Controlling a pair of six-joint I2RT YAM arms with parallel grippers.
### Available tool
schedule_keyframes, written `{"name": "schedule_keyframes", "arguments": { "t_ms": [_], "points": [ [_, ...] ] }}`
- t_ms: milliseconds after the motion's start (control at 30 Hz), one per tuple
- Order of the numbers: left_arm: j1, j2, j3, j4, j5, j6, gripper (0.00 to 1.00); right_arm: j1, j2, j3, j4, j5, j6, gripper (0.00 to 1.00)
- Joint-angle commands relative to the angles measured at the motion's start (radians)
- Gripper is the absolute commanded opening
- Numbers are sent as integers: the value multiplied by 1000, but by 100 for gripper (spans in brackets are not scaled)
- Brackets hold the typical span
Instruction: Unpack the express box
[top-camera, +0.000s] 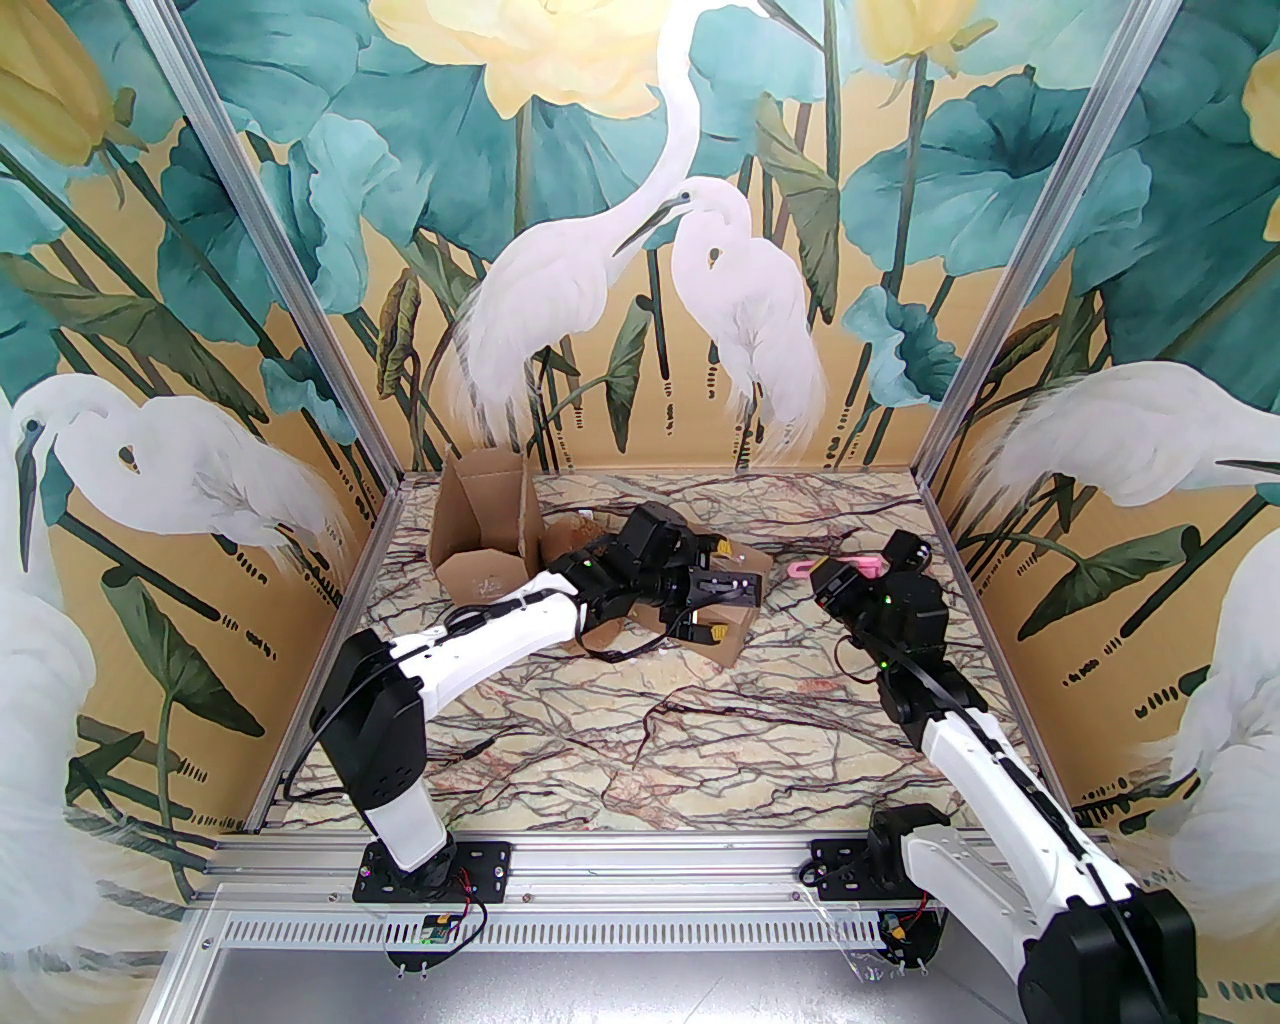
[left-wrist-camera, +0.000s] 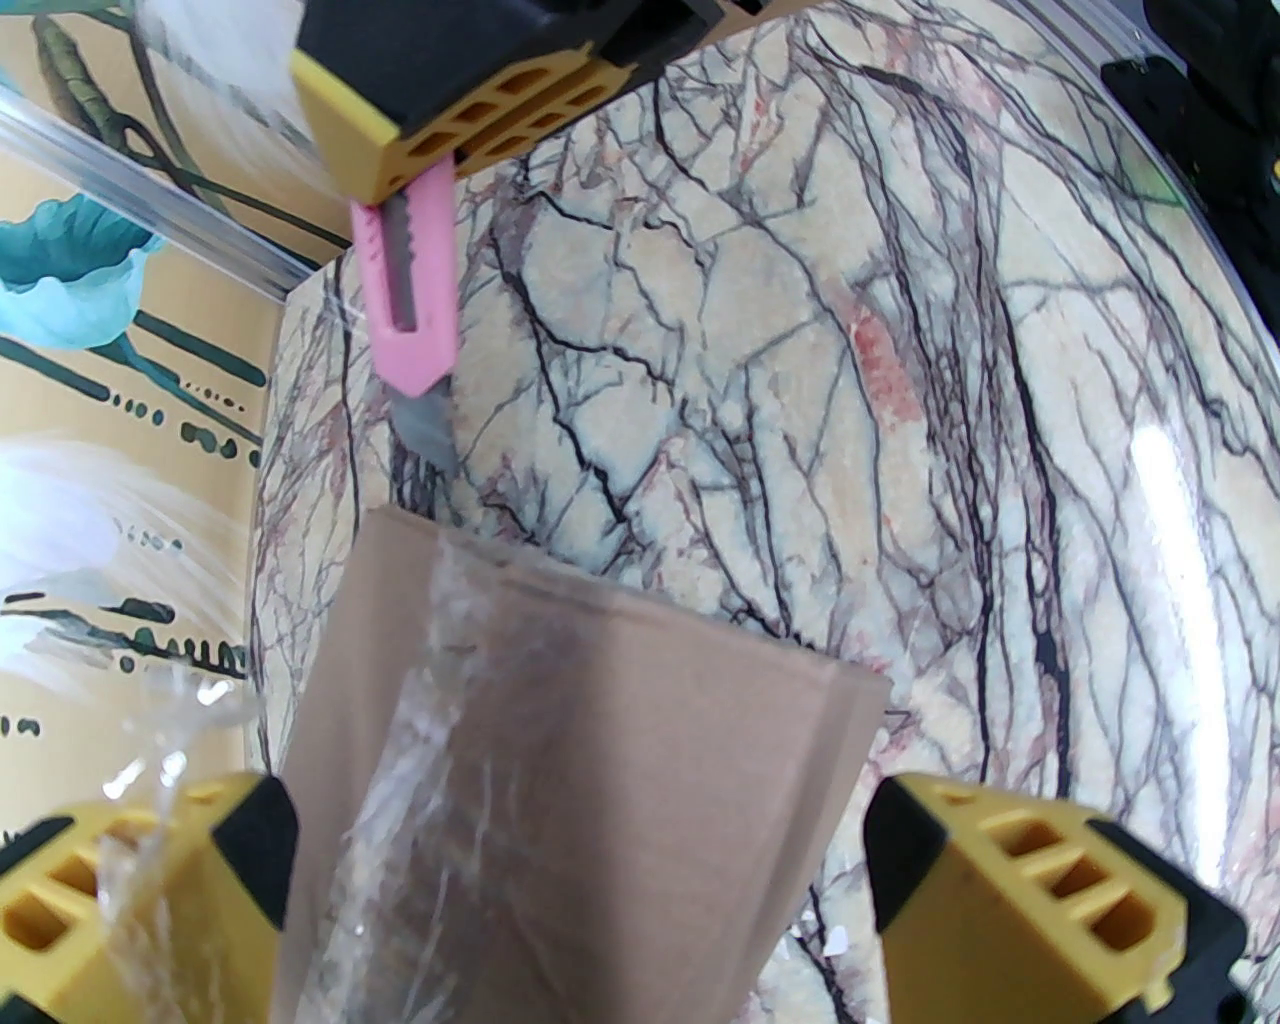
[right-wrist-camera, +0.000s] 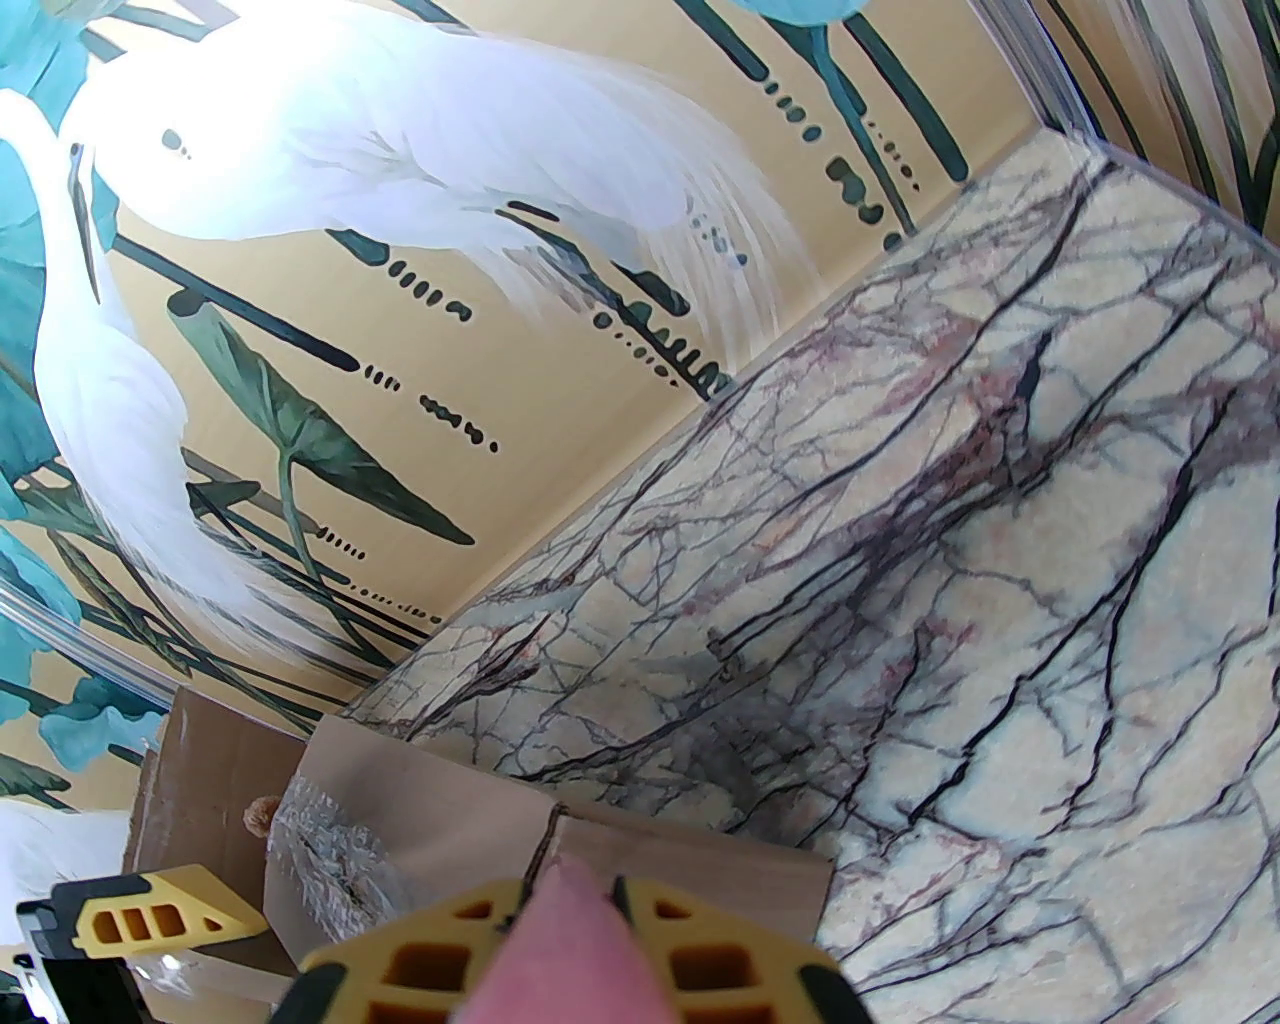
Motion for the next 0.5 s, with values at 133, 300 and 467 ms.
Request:
{"name": "schedule_keyframes", "arguments": {
  "t_ms": [133, 300, 467],
  "points": [
    [3, 34, 23, -8, 19, 21, 100, 0, 6, -10, 103, -26, 55, 0],
    [10, 46, 24, 19, 14, 6, 100, 0, 29, -11, 118, -40, 74, 0],
    [18, 61, 36, 35, 4, -6, 100, 1, 57, -12, 124, -52, 92, 0]
  ]
}}
